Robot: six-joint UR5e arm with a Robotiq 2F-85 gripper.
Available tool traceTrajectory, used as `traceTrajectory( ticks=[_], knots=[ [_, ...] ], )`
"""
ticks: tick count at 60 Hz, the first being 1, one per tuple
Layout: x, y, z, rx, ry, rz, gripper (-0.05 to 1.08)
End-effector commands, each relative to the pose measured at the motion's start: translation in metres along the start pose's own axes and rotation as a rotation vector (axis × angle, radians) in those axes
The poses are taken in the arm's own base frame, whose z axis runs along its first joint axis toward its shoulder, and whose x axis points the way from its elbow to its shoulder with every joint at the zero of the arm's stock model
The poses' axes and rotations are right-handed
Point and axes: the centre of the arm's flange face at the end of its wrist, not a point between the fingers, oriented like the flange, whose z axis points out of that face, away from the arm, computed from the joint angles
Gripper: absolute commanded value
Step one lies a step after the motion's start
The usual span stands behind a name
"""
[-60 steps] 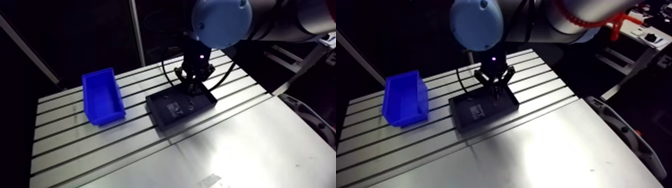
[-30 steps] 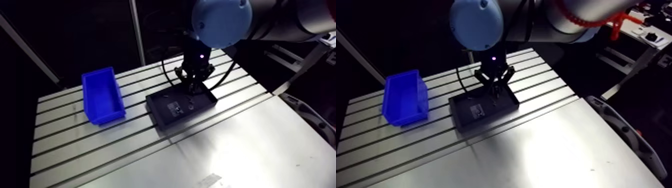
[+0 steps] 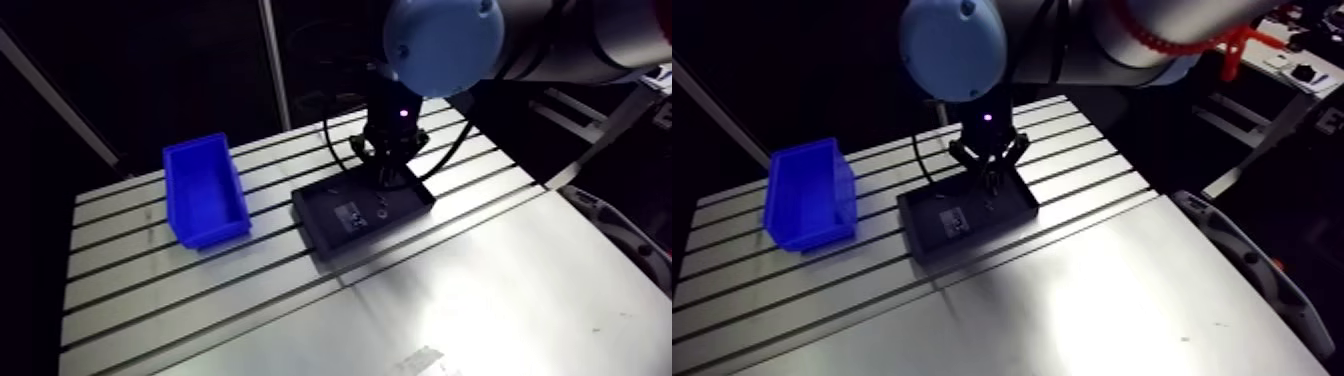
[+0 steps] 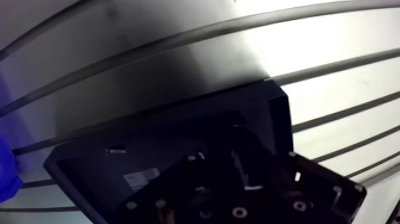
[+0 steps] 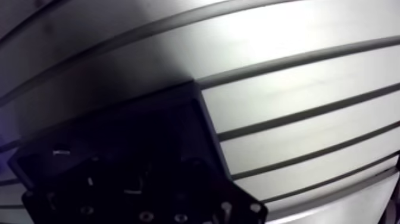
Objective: Pick up the M10 bolt from the tray and put it into the blue bin.
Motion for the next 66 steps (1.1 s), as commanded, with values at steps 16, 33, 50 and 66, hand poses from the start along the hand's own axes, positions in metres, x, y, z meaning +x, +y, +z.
traceTrajectory(
  ticks=[16, 33, 50, 66],
  knots=[
    [-0.001, 0.000, 0.002, 0.001, -0.005, -0.001, 0.84],
    [0.000, 0.001, -0.005, -0.001, 0.009, -0.003, 1.01],
    [-0.008, 0.003, -0.013, -0.038, 0.002, -0.006, 1.07],
    [-0.018, 0.003, -0.033, -0.063, -0.008, -0.010, 1.07]
  ],
)
